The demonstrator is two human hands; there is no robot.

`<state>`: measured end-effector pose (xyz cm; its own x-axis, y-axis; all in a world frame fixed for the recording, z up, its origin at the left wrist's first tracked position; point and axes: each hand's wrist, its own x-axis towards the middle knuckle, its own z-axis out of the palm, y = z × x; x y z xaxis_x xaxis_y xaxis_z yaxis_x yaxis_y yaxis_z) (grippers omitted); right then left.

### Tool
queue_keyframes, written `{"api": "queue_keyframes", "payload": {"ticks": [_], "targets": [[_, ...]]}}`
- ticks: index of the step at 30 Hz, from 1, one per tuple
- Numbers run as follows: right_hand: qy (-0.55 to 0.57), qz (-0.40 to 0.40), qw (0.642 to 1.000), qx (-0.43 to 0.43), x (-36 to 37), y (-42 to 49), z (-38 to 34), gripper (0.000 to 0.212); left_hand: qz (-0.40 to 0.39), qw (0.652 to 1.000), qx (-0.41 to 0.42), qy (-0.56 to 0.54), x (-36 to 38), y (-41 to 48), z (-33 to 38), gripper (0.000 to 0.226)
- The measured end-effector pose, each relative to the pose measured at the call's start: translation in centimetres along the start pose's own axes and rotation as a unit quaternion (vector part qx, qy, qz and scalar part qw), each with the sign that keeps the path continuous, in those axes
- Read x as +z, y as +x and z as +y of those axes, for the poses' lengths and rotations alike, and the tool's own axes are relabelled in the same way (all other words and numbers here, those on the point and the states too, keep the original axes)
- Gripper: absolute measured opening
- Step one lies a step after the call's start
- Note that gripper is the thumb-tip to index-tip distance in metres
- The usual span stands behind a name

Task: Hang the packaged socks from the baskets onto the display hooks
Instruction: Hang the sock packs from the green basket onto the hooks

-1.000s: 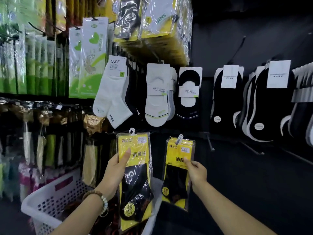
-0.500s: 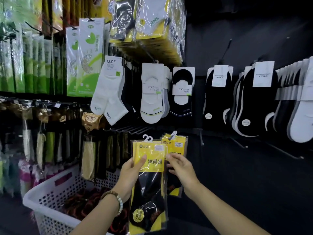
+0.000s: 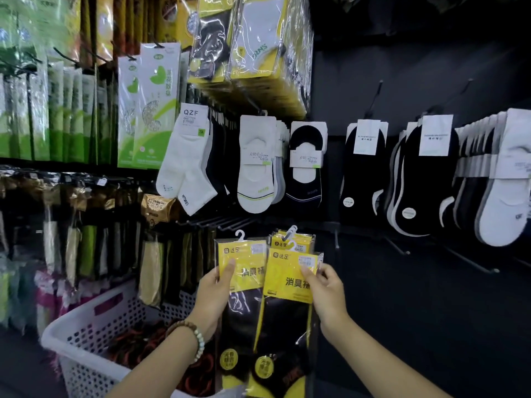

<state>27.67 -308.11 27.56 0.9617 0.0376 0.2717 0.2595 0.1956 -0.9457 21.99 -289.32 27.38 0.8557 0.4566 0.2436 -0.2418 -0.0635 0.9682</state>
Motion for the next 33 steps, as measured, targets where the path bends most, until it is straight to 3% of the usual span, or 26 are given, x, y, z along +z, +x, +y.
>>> {"api": "queue_keyframes", "payload": {"ticks": [4, 9, 18, 23, 26, 33], "targets": [[-0.026, 0.021, 0.999, -0.008, 0.5, 1.8, -0.2, 0.009, 0.043, 0.997, 0.051, 0.041, -1.6, 1.1, 0.3, 0.036], [-0.052, 0.026, 0.998, -0.008, 2.1, 4.5, 0.9, 0.015, 0.060, 0.993, 0.075, 0.061, -2.8, 2.3, 0.2, 0.025], [-0.047, 0.145, 0.986, 0.071, 2.2, 8.6, 4.0, 0.037, 0.042, 0.995, 0.077, 0.056, -2.8, 3.8, -1.2, 0.024], [-0.100, 0.198, 0.970, 0.103, 0.5, 8.1, 5.3, 0.039, 0.038, 0.998, 0.041, 0.043, -2.0, 3.6, -3.0, 0.040], [-0.086, 0.143, 0.981, 0.102, -0.4, 7.0, 5.5, 0.032, 0.023, 0.999, 0.016, 0.037, -1.3, 3.3, -3.6, 0.041], [-0.083, -0.078, 0.991, 0.073, 1.3, 2.6, 2.1, 0.014, -0.030, 0.999, -0.012, 0.007, 2.0, 1.7, -2.9, 0.028]]}}
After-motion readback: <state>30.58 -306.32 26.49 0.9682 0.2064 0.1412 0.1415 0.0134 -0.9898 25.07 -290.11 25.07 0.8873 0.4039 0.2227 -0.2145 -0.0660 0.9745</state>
